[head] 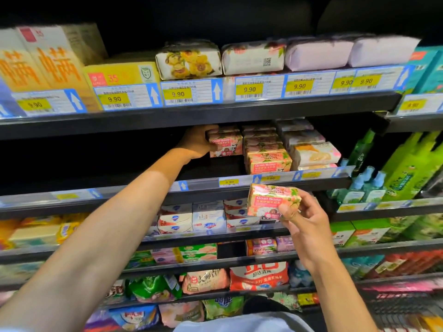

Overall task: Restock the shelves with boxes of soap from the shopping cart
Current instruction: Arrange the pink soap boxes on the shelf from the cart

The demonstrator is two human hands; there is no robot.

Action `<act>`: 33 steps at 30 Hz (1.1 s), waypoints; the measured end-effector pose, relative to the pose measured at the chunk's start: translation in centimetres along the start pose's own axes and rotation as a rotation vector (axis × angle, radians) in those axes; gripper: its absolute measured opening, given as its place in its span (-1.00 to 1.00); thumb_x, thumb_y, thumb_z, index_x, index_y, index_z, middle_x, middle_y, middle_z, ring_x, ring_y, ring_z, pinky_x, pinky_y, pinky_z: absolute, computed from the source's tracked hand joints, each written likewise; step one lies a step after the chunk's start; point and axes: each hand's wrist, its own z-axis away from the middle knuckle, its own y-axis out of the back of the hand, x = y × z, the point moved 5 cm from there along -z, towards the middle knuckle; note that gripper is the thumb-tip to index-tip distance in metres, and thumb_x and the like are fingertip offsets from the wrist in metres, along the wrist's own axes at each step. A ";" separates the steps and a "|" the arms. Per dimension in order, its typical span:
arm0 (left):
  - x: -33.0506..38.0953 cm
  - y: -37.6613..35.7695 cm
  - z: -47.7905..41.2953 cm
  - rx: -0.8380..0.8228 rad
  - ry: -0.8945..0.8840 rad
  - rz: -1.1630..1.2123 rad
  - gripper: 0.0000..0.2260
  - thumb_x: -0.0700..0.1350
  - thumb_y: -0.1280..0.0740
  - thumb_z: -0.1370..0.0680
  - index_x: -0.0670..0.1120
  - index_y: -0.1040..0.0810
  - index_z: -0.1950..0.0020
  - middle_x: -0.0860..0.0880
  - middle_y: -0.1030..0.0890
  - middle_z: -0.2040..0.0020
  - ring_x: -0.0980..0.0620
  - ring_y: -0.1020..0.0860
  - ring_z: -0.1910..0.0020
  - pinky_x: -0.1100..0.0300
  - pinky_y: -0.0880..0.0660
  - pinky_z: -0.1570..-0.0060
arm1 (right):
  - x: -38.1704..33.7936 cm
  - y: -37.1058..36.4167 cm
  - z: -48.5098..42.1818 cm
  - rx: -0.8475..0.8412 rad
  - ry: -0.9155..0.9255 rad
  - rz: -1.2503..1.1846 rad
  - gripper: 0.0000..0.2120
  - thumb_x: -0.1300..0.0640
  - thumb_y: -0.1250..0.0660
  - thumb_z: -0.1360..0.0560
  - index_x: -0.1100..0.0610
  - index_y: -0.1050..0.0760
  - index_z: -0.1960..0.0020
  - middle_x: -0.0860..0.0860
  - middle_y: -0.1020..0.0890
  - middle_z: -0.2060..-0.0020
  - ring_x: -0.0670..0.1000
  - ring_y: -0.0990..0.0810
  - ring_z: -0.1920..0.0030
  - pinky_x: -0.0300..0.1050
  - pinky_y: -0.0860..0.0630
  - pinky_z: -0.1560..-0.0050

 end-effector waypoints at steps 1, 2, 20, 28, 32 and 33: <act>0.0 -0.1 -0.2 -0.003 -0.003 0.011 -0.39 -0.26 -0.52 -0.47 -0.11 -0.43 -0.48 -0.09 -0.50 -0.42 -0.07 -0.47 -0.39 0.24 -0.38 -0.29 | 0.0 0.0 -0.1 -0.003 0.004 0.001 -0.58 0.23 -0.48 -0.40 0.13 -0.56 -0.25 0.04 -0.74 -0.05 0.07 -0.71 -0.12 -0.17 -0.64 -0.01; -0.1 -0.2 -0.3 -0.008 -0.005 0.009 -0.39 -0.27 -0.52 -0.47 -0.11 -0.43 -0.48 -0.09 -0.51 -0.41 -0.08 -0.47 -0.39 0.19 -0.40 -0.33 | 0.0 0.0 -0.1 -0.007 0.009 0.004 -0.57 0.22 -0.49 -0.40 0.13 -0.56 -0.26 0.06 -0.73 -0.06 0.08 -0.71 -0.13 -0.16 -0.64 -0.01; 6.8 1.2 14.7 -0.155 -0.227 0.325 -0.62 0.02 -0.48 -0.52 0.09 -0.55 -0.33 0.19 -0.60 -0.18 0.28 -0.55 -0.16 0.36 -0.50 -0.16 | -2.4 -4.1 -0.3 -0.029 0.120 0.108 -0.54 0.16 -0.52 -0.39 0.02 -0.57 -0.27 -0.01 -0.74 -0.06 -0.03 -0.70 -0.13 -0.16 -0.63 -0.06; 5.0 3.1 13.8 0.050 -0.163 0.348 -0.65 -0.18 -0.57 -0.43 0.03 -0.63 -0.17 0.15 -0.67 -0.03 0.26 -0.62 -0.03 0.36 -0.57 0.02 | -3.0 -6.9 -1.7 -0.070 0.361 0.490 -0.50 0.04 -0.50 -0.51 -0.14 -0.45 -0.40 -0.23 -0.62 -0.23 -0.20 -0.56 -0.29 -0.29 -0.51 -0.25; 2.9 3.9 10.6 0.086 -0.051 0.391 -0.67 -0.22 -0.53 -0.46 0.10 -0.61 -0.13 0.15 -0.67 -0.04 0.32 -0.61 0.01 0.47 -0.51 0.07 | -1.0 -5.8 -1.5 -0.010 0.776 1.007 -0.61 -0.03 -0.40 -0.59 0.13 -0.55 -0.35 -0.01 -0.55 -0.24 -0.02 -0.51 -0.31 -0.13 -0.47 -0.31; 2.4 3.8 9.8 0.077 -0.032 0.368 -0.68 -0.20 -0.53 -0.47 0.11 -0.61 -0.13 0.17 -0.66 -0.04 0.33 -0.61 0.02 0.46 -0.52 0.07 | -0.1 -5.5 -1.5 -0.036 0.854 1.092 -0.62 -0.01 -0.39 -0.59 0.16 -0.57 -0.33 0.03 -0.56 -0.23 0.04 -0.51 -0.28 -0.08 -0.48 -0.28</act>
